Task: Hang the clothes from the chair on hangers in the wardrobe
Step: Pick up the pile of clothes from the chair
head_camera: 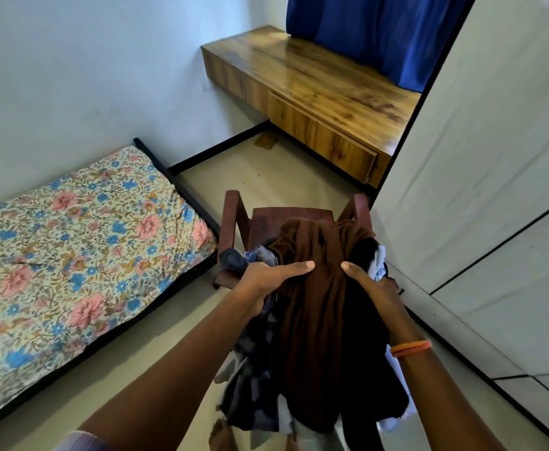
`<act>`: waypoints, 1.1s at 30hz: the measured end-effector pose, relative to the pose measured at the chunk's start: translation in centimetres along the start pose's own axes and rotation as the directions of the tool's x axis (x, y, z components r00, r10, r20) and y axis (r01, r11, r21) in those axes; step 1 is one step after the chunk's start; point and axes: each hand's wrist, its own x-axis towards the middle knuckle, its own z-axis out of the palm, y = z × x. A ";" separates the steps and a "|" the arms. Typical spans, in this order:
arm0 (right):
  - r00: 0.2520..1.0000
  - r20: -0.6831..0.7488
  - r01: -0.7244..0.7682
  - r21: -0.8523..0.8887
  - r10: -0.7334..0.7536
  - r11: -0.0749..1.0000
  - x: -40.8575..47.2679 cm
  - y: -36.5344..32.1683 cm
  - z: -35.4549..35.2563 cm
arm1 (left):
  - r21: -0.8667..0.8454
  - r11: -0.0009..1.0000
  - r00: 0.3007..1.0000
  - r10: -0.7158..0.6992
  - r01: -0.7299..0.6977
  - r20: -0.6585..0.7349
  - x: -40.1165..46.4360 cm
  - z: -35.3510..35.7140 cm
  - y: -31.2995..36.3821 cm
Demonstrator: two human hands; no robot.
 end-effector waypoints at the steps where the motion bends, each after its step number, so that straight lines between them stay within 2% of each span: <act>1: 1.000 -0.015 0.017 0.003 -0.017 1.000 -0.3 -0.8 0.1 | 0.004 1.000 1.000 0.024 -0.024 -0.007 -0.1 -0.2 0.6; 4: 0.997 -0.033 0.074 0.055 -0.072 0.996 0.1 -2.4 0.8 | -0.003 0.998 0.998 0.068 -0.068 0.016 -0.5 -1.4 2.5; 8: 0.988 -0.060 0.144 0.101 -0.139 0.984 -0.5 -4.5 2.3 | -0.038 0.997 0.987 0.076 -0.071 0.140 -2.3 -4.1 4.7; 13: 0.978 -0.052 0.205 0.076 -0.201 0.976 -3.5 -9.3 6.2 | -0.088 0.991 0.974 0.116 -0.101 0.193 -6.5 -8.8 6.8; 18: 0.952 0.077 0.295 0.026 -0.296 0.955 -5.3 -13.9 13.6 | -0.221 0.963 0.982 0.176 -0.156 0.075 -9.0 -16.0 6.6; 23: 0.923 0.163 0.354 0.003 -0.350 0.935 -5.5 -15.5 24.8 | -0.300 0.910 0.957 0.285 -0.287 -0.052 -10.7 -26.8 5.2; 27: 0.924 0.248 0.286 0.062 -0.292 0.956 -7.3 -16.2 36.2 | -0.276 0.888 0.926 0.325 -0.369 -0.192 -13.0 -37.7 4.2; 33: 0.866 0.415 0.207 0.212 -0.279 0.955 -8.8 -16.3 52.4 | -0.179 0.889 0.856 0.326 -0.422 -0.400 -16.7 -51.7 2.8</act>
